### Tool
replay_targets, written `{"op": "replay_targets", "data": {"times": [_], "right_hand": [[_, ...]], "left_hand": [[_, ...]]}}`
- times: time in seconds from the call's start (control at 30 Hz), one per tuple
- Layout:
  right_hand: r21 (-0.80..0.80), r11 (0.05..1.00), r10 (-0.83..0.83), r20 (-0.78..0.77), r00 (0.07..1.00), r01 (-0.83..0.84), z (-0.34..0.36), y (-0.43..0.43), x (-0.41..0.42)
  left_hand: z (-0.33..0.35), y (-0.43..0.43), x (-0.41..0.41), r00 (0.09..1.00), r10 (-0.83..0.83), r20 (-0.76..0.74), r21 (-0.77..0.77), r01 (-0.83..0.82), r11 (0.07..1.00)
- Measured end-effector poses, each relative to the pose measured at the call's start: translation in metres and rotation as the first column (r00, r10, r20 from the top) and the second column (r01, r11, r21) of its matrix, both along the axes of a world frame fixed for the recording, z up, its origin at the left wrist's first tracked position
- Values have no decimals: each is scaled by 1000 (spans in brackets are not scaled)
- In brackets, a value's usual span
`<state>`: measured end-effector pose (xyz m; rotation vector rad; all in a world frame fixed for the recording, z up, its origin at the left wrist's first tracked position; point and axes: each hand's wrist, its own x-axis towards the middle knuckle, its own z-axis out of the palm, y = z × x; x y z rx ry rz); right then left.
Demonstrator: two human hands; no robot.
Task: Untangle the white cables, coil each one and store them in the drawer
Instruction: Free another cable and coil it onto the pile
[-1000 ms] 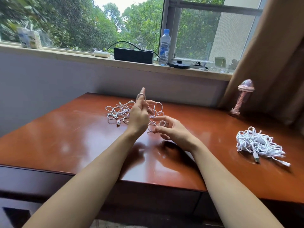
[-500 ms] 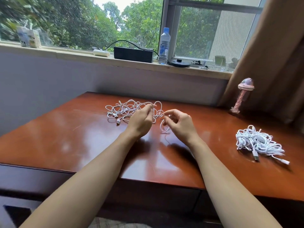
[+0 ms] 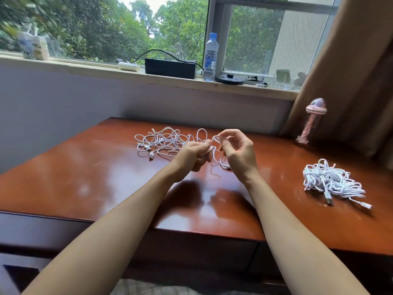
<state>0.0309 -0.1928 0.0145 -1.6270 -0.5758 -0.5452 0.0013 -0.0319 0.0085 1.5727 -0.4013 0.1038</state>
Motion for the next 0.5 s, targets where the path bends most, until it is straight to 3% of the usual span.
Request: {"op": "replay_targets", "data": {"times": [0.17,0.33,0.5], "right_hand": [[-1,1000,-1,9,1000,1,-1,1,1],[-100,995,17,-60,998,-23,-8,3,7],[-255,958,106,-109,988,-131,-15,7,7]], "left_hand": [[11,2,-5,953,-257,-159,-308,200,930],[18,4,-5,934,-348,-77,-567,246,786],[20,7,-6,923,-379,-59,-685,239,688]]}}
